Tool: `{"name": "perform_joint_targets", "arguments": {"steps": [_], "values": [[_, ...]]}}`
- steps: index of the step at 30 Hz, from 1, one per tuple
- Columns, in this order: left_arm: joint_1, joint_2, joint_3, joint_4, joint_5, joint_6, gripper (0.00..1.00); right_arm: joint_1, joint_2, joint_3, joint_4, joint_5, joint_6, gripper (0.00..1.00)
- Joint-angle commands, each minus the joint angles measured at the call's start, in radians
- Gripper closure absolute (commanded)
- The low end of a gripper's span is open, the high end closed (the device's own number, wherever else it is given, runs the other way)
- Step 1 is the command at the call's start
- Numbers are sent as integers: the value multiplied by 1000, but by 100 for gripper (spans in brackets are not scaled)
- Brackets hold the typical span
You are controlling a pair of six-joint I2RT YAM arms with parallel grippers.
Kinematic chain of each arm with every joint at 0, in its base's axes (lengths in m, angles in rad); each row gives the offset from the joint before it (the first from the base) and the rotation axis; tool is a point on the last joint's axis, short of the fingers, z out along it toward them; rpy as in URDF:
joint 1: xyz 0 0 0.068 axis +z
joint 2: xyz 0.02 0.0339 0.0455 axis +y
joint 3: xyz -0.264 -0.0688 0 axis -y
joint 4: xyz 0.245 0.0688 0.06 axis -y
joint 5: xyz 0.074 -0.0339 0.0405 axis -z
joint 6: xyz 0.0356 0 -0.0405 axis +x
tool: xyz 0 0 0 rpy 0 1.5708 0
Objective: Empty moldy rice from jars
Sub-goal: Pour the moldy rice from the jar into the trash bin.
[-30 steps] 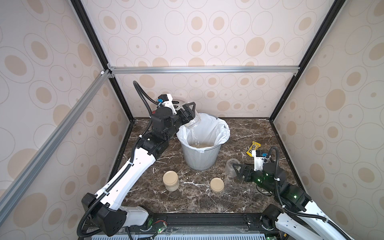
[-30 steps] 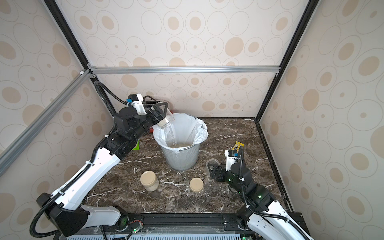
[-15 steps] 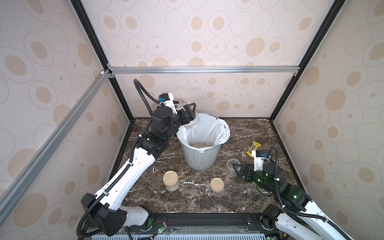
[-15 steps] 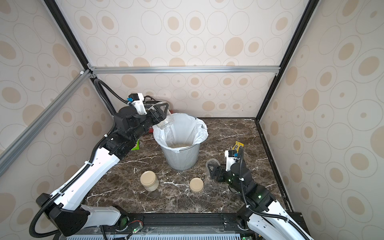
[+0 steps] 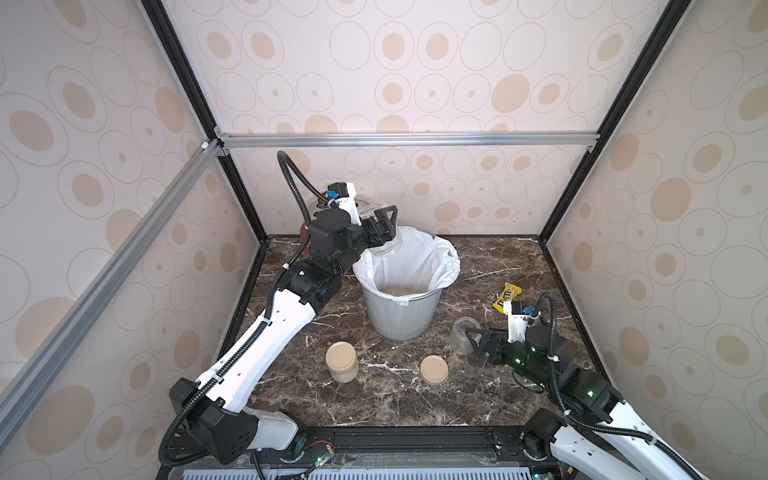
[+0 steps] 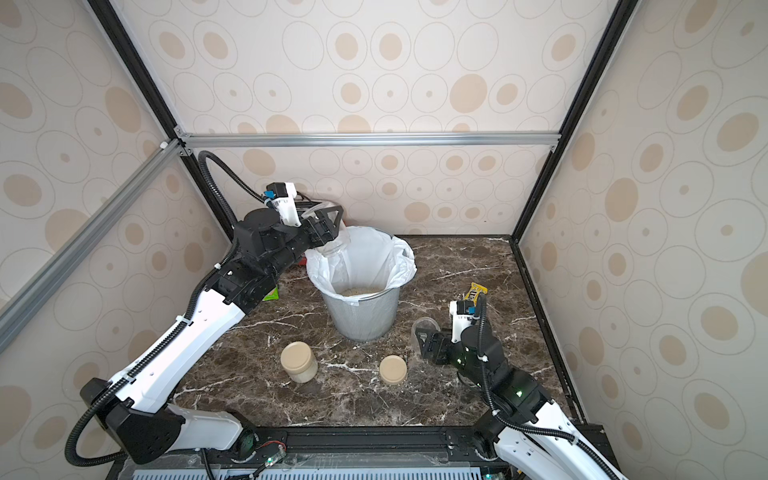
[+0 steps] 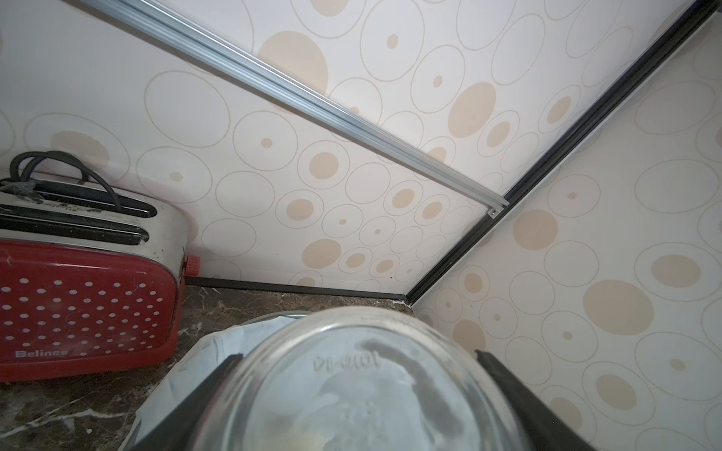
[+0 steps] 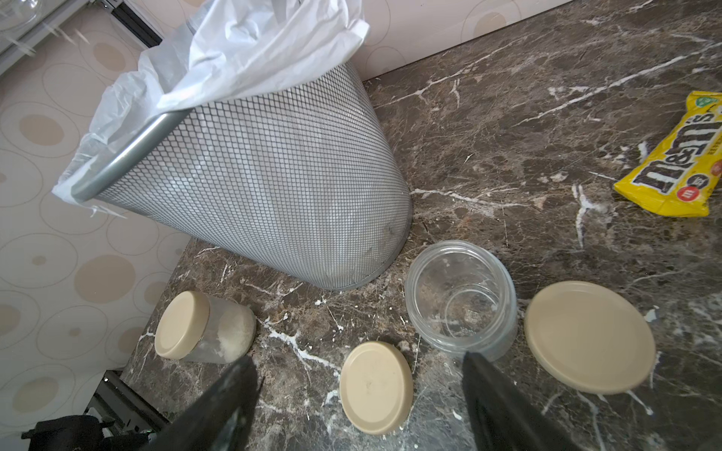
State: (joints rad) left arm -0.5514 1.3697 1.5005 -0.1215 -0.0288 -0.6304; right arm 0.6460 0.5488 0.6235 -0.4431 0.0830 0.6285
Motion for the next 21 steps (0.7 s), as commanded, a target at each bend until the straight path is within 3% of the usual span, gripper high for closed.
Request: {"name": "perform_joint_targets", "arguments": {"steps": [1, 21], "values": [[-13, -6, 76, 58, -4, 81, 58, 4, -14, 9, -11, 14, 21, 15], [-74, 26, 91, 59, -64, 297, 58, 4, -23, 5, -18, 18, 33, 16]]}}
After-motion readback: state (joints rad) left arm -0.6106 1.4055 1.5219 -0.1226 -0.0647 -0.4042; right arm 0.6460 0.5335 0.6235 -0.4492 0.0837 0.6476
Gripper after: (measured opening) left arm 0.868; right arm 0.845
